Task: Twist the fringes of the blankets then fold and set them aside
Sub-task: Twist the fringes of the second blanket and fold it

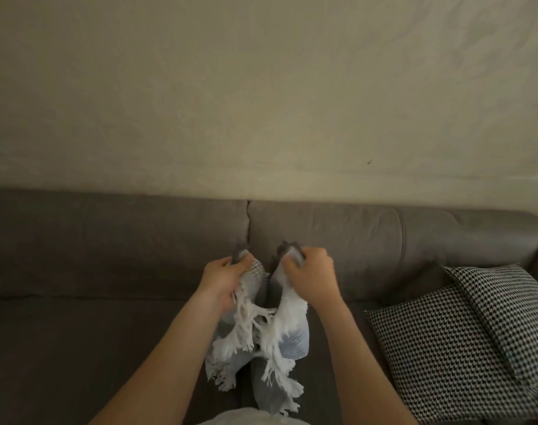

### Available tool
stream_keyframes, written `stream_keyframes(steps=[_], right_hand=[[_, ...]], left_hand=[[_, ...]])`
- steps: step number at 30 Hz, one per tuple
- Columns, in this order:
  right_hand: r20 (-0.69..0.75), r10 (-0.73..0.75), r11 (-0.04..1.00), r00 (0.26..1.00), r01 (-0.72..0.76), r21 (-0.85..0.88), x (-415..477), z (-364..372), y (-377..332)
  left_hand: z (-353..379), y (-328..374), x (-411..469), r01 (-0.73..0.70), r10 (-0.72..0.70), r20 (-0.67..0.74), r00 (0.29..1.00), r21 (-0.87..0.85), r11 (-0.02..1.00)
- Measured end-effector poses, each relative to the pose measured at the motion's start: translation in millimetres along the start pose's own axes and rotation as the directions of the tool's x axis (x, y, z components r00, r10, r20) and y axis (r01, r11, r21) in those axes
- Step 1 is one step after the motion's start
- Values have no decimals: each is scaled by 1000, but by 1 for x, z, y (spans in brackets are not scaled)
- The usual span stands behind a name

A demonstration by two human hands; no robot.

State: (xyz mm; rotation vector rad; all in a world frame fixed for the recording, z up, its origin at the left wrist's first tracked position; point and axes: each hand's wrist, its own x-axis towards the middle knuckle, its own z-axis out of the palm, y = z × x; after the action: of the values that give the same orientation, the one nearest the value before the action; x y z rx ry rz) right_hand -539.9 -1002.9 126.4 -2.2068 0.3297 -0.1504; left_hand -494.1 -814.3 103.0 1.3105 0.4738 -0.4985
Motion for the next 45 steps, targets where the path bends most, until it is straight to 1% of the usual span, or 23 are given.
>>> stream_keyframes(steps=[2,3,5,7,11,14,16,18,21,24,27,29,33,36,41,45], right_hand=[[123,-62,998,990,64,-14,-4,15,-6],[130,-71,997,989,74,-14,-5,21,-7],[71,-51,999,996,50,22,-5,25,-6],[26,-24,997,999,22,74,-7,27,-4],[-65,55,992,996,-47,121,-13,33,-3],[-121,60,988,991,-42,147,-14,33,-1],[-105,6,990,994,9,138,-14,31,-1],[-57,-31,991,998,39,131,-14,29,-2],[-42,-22,990,999,28,141,-11,26,-2],[-73,-9,988,997,20,151,-12,26,-3],[-58,-46,988,997,54,147,-15,29,-7],[-37,-71,988,997,76,136,-17,31,-8],[-41,-196,976,980,198,87,-22,34,-6],[-52,-257,962,965,260,83,-22,34,0],[-133,-308,951,942,309,-14,-24,44,5],[-138,-369,929,919,362,-73,-24,45,9]], left_hand=[[8,-2,-5,-45,36,91,995,96,994],[10,-2,-8,-76,59,117,991,144,987],[13,-2,-12,-115,91,134,987,183,976],[12,-1,-14,-136,116,115,987,191,972],[12,-3,-17,-224,214,67,975,293,929],[12,-1,-15,-234,230,51,972,349,907],[10,0,-11,-252,225,116,968,387,887],[11,2,-9,-276,220,176,960,438,855],[13,4,-7,-298,228,200,953,476,827],[15,3,-6,-255,200,173,964,407,877],[21,2,-7,-132,102,111,989,307,942],[27,1,-8,-73,66,40,997,222,972],[36,4,-10,8,0,-80,997,92,996],[39,7,-10,72,-74,-61,995,-29,997],[41,6,-9,82,-84,-49,995,-25,996],[39,9,-6,125,-129,-48,990,-81,989]])
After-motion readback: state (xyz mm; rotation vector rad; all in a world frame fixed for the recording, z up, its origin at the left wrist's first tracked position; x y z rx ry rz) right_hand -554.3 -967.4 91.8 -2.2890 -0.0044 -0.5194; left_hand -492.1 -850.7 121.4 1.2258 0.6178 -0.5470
